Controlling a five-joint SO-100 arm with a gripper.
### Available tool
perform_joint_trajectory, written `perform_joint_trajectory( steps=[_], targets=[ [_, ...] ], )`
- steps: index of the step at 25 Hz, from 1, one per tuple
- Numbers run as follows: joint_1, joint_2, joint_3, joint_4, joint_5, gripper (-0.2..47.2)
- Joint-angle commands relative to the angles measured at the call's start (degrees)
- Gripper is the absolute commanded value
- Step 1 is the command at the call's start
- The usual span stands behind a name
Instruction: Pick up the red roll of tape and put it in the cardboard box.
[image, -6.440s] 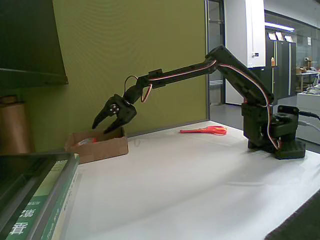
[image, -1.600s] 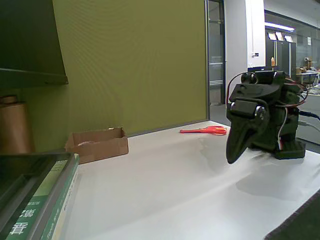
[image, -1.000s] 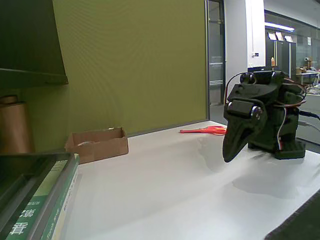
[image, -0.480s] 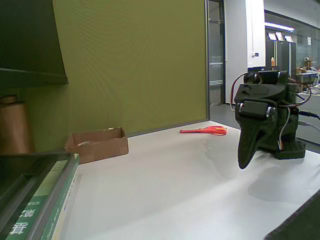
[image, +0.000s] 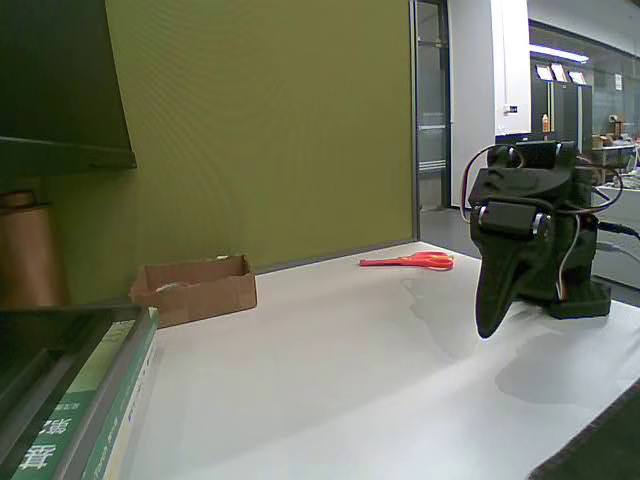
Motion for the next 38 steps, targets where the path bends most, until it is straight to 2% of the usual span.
perform_joint_trajectory(
  steps=[1,13,18,20,38],
  targets=[
    [-1.1,4.8,3.1,-0.4,-0.6,0.0],
    [-1.1,4.8,3.1,-0.4,-0.6,0.0],
    [-1.1,4.8,3.1,-0.4,-0.6,2.2],
    [-1.1,4.8,3.1,-0.4,-0.6,0.1],
    [-1.1,4.8,3.1,-0.4,-0.6,0.0]
  ],
)
